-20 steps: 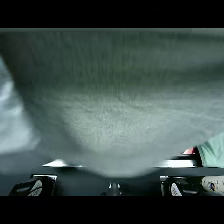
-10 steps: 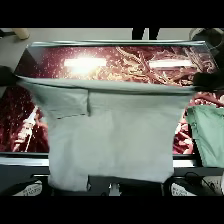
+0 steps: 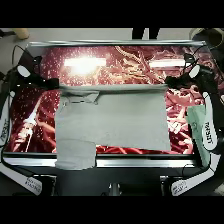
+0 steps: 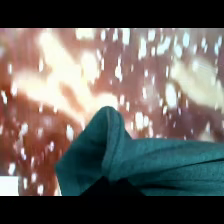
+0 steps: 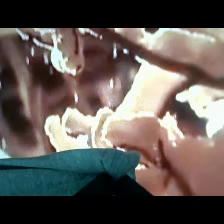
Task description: Fold the shirts.
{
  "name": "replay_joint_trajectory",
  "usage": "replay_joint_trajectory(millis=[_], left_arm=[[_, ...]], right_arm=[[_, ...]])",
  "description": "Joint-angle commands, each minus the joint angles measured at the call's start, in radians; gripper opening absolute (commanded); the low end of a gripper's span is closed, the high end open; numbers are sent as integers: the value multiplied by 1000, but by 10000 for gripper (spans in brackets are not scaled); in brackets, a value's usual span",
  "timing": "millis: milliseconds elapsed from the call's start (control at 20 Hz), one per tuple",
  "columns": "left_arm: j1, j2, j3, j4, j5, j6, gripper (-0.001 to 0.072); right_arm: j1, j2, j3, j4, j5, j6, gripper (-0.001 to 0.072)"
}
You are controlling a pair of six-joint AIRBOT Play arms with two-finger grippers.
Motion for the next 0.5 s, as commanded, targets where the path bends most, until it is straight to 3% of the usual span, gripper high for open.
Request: replay_joint_trajectory(millis=[0,100,200,300,450], left_arm=[[-13,-109,104,-31,161,0,24],[-14,-110,105,-56,241,-5,24],[-14,-121,105,-56,227,-31,24],[-14,-146,105,-56,129,-62,24],[3,-96,110,-39,-133,27,24]], right_arm=[[0,-50,-2,85,-259,-4,22],[0,-50,-2,150,-337,-13,22],[0,-60,-2,156,-304,-11,22],[0,-85,-2,172,-161,-12,22],[-9,-28,0,132,117,-19,22]])
